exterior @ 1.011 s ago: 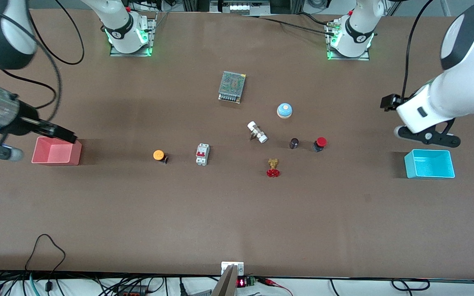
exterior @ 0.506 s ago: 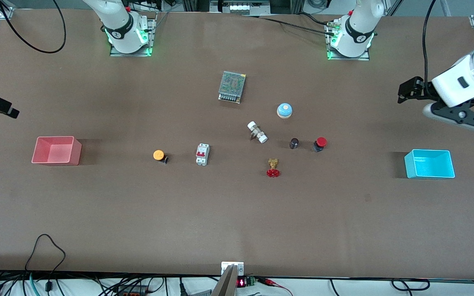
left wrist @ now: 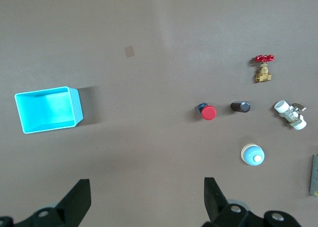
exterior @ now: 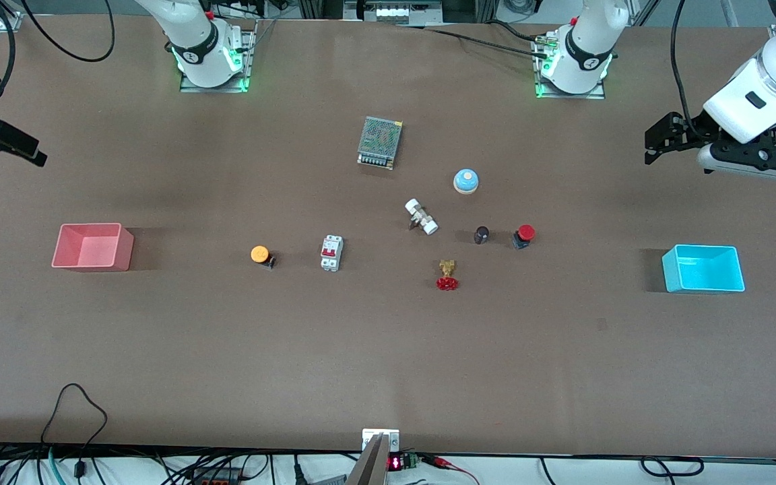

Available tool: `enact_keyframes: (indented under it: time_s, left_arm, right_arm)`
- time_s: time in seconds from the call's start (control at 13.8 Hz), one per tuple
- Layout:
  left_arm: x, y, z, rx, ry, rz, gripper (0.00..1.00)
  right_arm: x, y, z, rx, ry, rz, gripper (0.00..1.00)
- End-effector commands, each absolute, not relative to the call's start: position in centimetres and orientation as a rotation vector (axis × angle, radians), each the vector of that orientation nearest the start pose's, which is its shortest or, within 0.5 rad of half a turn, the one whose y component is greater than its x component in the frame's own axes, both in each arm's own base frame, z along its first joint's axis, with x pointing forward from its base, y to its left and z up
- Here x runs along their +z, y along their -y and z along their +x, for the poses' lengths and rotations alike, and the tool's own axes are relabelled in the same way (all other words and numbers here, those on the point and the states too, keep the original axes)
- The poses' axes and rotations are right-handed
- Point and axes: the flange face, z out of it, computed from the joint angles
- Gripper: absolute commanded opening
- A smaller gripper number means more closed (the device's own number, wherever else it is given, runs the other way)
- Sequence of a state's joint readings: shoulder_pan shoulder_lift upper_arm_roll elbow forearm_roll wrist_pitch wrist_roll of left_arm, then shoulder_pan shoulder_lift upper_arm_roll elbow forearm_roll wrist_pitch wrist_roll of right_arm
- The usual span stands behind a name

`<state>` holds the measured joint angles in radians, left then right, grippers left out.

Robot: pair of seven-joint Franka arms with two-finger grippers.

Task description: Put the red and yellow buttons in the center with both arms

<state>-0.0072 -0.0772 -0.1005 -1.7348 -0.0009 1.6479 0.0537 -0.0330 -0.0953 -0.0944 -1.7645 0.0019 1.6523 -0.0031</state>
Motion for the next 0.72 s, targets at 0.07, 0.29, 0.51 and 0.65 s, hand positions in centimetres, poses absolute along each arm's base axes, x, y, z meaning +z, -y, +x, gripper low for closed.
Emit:
enact_keyframes:
  time_s: [0.07,0.29,0.51,0.65]
  left_arm:
    - [60.6,6.8,53.6,0.103,-0.269,-3.062,1.00]
    - [60.7,6.7,53.3,0.128,-0.270,-3.067,1.00]
    - [61.1,6.6,53.5,0.099,-0.246,-3.084,1.00]
    - [61.3,6.6,53.9,0.057,-0.239,-3.100,1.00]
  right_arm:
    - [60.2,7.3,51.8,-0.034,-0.170,-3.123,1.00]
    - [60.1,7.0,52.0,-0.029,-0.153,-3.128,1.00]
    - [59.8,6.5,51.6,0.034,-0.118,-3.138,1.00]
    - [59.7,6.3,51.6,0.047,-0.106,-3.140,1.00]
